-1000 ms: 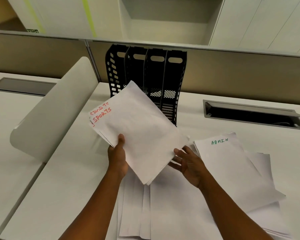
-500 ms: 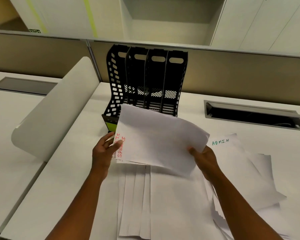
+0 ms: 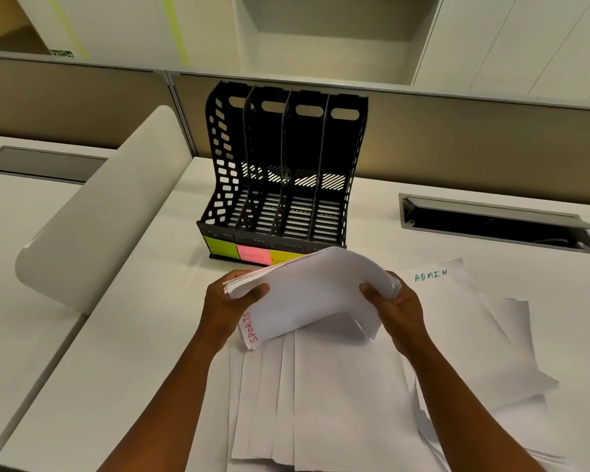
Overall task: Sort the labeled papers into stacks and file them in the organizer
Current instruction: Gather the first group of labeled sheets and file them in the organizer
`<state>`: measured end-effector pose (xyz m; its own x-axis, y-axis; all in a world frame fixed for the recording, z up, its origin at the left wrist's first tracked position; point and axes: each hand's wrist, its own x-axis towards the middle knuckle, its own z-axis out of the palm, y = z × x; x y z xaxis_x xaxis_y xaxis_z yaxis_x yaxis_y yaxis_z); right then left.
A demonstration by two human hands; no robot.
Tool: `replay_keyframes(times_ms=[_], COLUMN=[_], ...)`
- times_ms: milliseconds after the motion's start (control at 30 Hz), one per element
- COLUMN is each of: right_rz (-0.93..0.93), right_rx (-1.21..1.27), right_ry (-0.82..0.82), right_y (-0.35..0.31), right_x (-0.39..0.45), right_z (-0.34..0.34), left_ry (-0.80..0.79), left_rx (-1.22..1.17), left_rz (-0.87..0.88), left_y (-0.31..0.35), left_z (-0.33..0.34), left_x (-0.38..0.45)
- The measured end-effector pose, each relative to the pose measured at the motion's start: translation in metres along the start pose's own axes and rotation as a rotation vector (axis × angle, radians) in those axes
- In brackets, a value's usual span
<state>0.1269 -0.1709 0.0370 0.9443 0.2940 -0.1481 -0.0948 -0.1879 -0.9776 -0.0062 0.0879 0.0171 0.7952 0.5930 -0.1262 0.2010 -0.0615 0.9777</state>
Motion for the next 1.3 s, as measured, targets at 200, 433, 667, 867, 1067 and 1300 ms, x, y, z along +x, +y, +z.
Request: replay_keyframes(times_ms=[200, 433, 667, 867, 1067, 1300], right_rz=[-0.004, -0.069, -0.164, -0.163, -0.069, 0.055], right_rx=[-0.022, -0.066, -0.381, -0.569, -0.383, 0.122], right_ry=[0.058, 0.095, -0.159, -0.517, -0.249, 0.117], right_y=[0.0, -0.01, -0.041, -0.06, -0.054, -0.068], right_x=[-0.005, 0.005, 0.028, 0.015, 0.013, 0.022], right_z=[0.02, 0.014, 0.005, 0.034, 0.041, 0.046], left_ry=[0.125, 0.184, -0.052, -0.366, 0.185, 0.103], left_rx=[-0.041, 0.064, 0.402, 0.512, 0.582, 0.291], left_rz=[-0.08, 0.053, 0.145, 0.14, 0.441, -0.129], left_y=[0.002, 0.032, 0.083, 0.111, 0.086, 0.033], left_z=[0.014, -0.011, -0.043, -0.021, 0.01, 0.022], left_x=[-0.005, 0.003, 0.027, 0.036, 0.041, 0.027])
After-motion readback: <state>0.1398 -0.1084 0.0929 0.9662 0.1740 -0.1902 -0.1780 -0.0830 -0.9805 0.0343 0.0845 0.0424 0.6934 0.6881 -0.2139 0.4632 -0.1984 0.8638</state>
